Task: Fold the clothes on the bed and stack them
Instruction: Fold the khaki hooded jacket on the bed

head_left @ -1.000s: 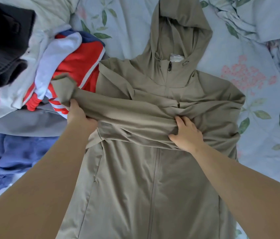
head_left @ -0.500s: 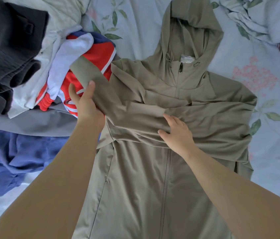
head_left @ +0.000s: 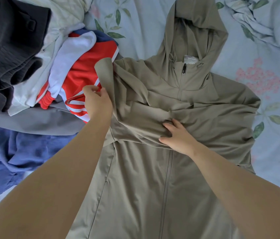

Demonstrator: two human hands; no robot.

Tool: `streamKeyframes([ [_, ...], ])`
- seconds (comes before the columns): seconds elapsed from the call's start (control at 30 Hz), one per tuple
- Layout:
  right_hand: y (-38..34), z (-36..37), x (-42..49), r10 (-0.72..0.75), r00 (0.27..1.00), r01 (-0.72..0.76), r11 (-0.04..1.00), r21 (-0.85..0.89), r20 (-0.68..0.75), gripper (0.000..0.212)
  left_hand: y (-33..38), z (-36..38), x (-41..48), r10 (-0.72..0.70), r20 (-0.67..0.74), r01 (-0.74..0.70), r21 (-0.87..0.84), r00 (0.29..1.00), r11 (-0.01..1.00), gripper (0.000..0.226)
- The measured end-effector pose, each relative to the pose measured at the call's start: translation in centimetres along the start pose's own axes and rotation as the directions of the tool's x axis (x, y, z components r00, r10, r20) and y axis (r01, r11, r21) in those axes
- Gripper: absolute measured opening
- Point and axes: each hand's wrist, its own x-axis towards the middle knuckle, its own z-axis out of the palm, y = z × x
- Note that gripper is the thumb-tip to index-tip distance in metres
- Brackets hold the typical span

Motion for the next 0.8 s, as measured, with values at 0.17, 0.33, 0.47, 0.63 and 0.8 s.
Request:
streamKeyframes([
  [0.17, 0.3, -0.1, 0.6, 0.003, 0.998, -0.004, 1.000, 0.005, 0.058, 0.074, 0.3, 0.9, 0.7, 0.027, 0.183, -0.058, 0.167, 0.983, 0.984, 0.036],
  [0.33, 0.5, -0.1, 0.8, 0.005, 0.996, -0.007, 1.000, 0.019, 0.088, 0.077, 1.0, 1.3, 0.4, 0.098, 0.160, -0.110, 0.067, 0.982, 0.992, 0.037],
  [0.47, 0.6, 0.0, 0.8, 0.006, 0.996, -0.007, 1.000, 0.016, 0.092, 0.079, 0.7, 1.1, 0.6, -0.007, 0.212, -0.026, 0.151, 0.977, 0.988, 0.045],
  [0.63, 0.4, 0.1, 0.7, 0.009, 0.996, -0.009, 1.000, 0.001, 0.091, 0.080, -0.3, 1.6, -0.2, 0.246, 0.515, -0.499, 0.441, 0.821, 0.746, 0.048],
  [0.8, 0.3, 0.2, 0.7, 0.019, 0.996, -0.017, 1.000, -0.017, 0.092, 0.077, -1.6, 2.2, -0.8, 0.214, 0.554, -0.525, 0.497, 0.805, 0.691, 0.030],
])
